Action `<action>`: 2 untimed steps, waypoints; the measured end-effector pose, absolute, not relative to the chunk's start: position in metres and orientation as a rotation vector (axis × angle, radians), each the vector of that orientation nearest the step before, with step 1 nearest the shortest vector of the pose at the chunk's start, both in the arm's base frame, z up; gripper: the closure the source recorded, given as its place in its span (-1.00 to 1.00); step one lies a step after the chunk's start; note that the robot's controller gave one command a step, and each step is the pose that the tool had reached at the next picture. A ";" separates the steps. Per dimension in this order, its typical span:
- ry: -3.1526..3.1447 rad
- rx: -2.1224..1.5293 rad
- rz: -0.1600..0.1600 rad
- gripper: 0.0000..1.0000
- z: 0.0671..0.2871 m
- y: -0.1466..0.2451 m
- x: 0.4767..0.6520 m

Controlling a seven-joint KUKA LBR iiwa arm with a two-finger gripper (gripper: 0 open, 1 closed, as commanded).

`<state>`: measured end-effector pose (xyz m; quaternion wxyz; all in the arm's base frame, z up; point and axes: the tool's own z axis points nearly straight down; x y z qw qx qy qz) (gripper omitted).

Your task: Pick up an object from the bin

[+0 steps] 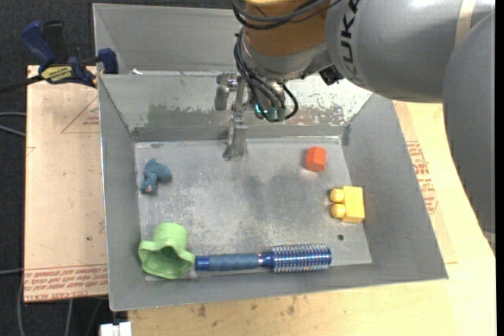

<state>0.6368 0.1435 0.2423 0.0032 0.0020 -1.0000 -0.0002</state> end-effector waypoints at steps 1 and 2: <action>-3.131 0.242 -0.005 -1.00 0.190 0.217 0.646; -3.109 0.392 -0.001 -1.00 0.094 0.252 0.611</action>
Offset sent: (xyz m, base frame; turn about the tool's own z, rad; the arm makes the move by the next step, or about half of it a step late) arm 0.0109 0.0696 -0.0491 -0.1461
